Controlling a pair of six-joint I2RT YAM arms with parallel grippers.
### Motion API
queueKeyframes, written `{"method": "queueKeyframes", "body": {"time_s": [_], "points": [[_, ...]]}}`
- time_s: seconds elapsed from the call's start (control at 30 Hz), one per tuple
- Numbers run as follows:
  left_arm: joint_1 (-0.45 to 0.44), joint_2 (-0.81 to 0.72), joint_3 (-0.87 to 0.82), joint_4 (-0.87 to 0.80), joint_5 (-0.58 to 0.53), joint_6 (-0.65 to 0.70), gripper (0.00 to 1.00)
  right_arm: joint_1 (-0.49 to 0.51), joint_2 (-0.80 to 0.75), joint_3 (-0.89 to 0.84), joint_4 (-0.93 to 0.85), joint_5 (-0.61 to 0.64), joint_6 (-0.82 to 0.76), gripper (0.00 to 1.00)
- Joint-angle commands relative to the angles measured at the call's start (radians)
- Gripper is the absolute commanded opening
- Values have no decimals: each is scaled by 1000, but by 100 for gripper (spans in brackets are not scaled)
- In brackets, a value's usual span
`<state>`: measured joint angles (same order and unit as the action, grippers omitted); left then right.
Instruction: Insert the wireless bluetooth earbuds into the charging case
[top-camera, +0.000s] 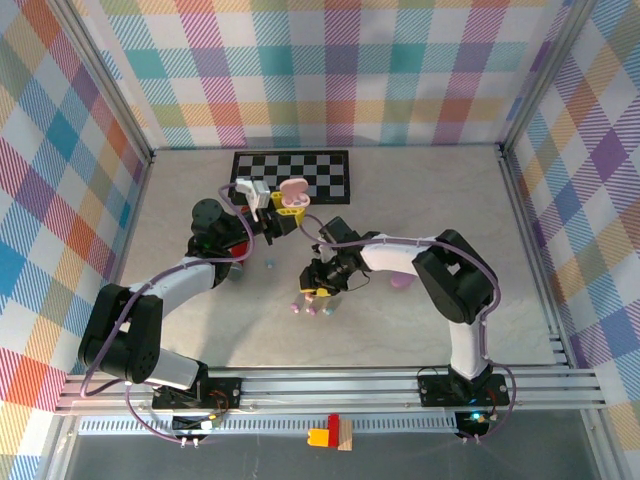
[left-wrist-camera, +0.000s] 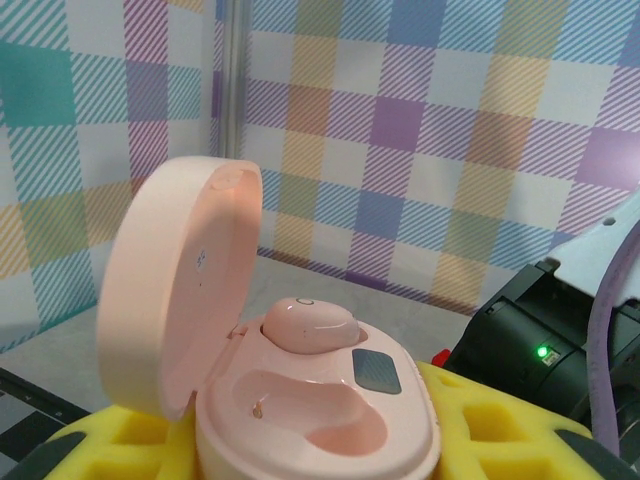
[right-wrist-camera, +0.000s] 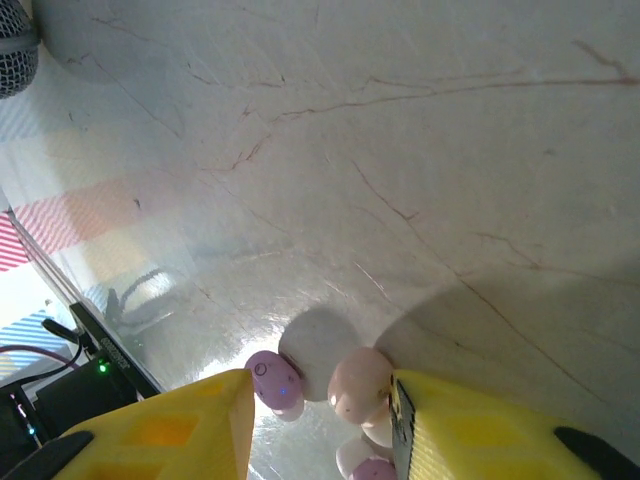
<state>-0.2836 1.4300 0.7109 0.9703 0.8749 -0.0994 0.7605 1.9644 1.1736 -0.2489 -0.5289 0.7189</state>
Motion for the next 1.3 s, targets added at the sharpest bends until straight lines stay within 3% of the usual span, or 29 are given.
{"method": "queueKeyframes", "body": {"time_s": [0.0,0.5,0.77,0.97,1.27], "points": [[25,-38,-14,24,-10,9,38,5,24,40,-7,-60,-31,40],[99,-64,-42,56,-53,-25,37,21,33,72,-132,32,-119,40],[107,-87,-51,11,-59,0,38,30,91,87,-139,13,-125,30],[110,-89,-56,2,-53,4,38,28,66,94,-201,84,-160,23],[115,-104,-69,-6,-58,16,38,-26,-38,67,-279,168,-259,22]]}}
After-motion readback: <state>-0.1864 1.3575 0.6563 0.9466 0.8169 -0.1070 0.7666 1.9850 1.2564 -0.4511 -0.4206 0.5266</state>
